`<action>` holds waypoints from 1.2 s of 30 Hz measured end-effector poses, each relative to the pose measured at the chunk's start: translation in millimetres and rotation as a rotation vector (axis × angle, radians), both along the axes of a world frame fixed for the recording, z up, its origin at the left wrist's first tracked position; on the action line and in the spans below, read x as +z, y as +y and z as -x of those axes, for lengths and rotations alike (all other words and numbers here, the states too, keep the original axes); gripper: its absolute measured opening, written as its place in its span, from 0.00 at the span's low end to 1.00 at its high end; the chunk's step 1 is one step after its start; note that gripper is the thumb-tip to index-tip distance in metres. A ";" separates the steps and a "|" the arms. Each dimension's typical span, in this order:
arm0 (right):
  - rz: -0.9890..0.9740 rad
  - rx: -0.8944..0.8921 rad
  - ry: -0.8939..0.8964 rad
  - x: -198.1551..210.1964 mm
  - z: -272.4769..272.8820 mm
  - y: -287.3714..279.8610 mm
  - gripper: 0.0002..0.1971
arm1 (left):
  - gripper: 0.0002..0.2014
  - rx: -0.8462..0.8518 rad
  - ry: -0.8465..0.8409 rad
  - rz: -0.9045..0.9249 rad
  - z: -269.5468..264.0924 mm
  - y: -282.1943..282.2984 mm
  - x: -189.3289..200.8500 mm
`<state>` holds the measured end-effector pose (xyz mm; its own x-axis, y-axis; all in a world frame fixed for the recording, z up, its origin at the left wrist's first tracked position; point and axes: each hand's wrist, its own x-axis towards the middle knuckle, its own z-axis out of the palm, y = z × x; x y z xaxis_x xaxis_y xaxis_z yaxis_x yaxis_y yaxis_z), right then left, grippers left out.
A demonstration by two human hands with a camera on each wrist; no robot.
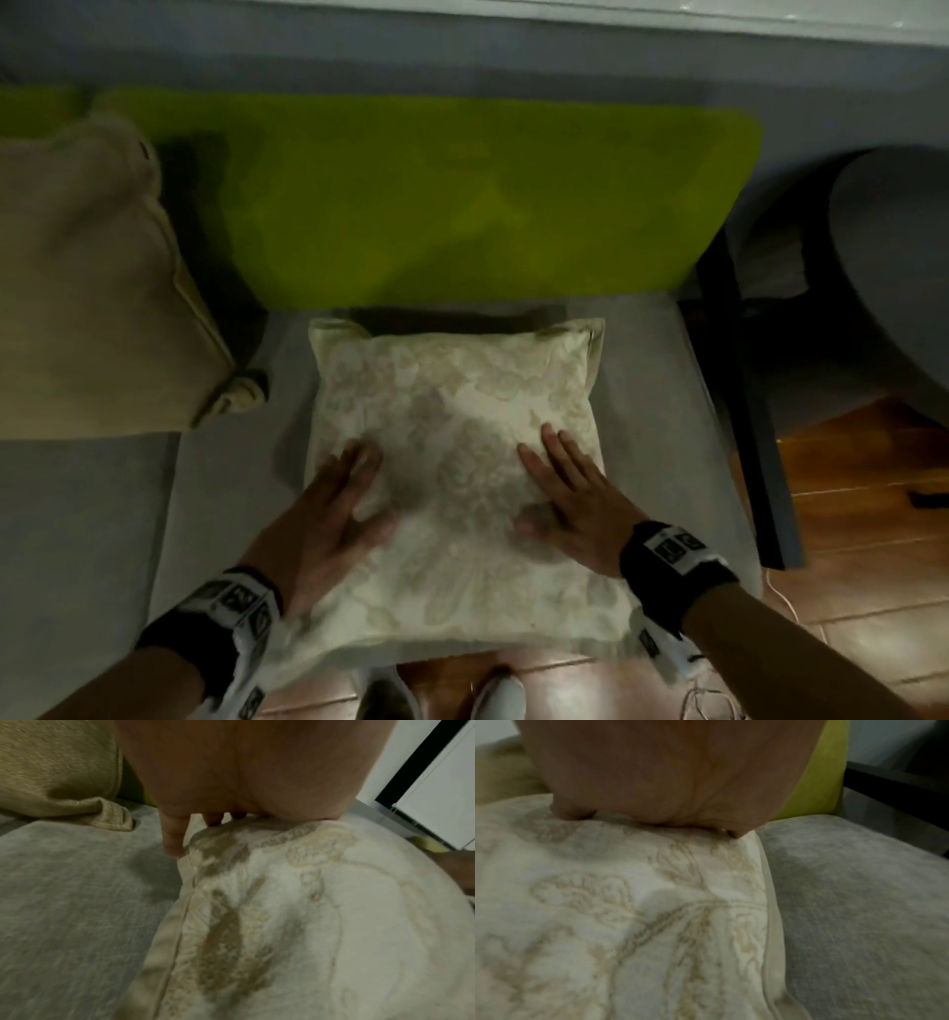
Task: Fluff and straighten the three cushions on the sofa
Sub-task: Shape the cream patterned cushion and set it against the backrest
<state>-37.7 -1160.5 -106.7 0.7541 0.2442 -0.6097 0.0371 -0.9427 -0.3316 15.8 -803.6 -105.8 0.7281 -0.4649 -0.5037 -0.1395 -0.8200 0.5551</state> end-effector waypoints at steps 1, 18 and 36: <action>0.000 -0.006 0.013 2.7 -2.6 -4.1 0.40 | 0.33 -0.016 -0.020 0.112 -3.4 3.0 4.2; -0.089 -0.863 -0.018 10.2 -155.0 -92.5 0.30 | 0.22 0.676 0.046 0.145 -213.8 -0.8 -33.6; 0.146 -0.430 -0.307 -1.7 -163.8 -105.7 0.26 | 0.31 0.487 -0.282 -0.072 -199.8 14.1 -11.9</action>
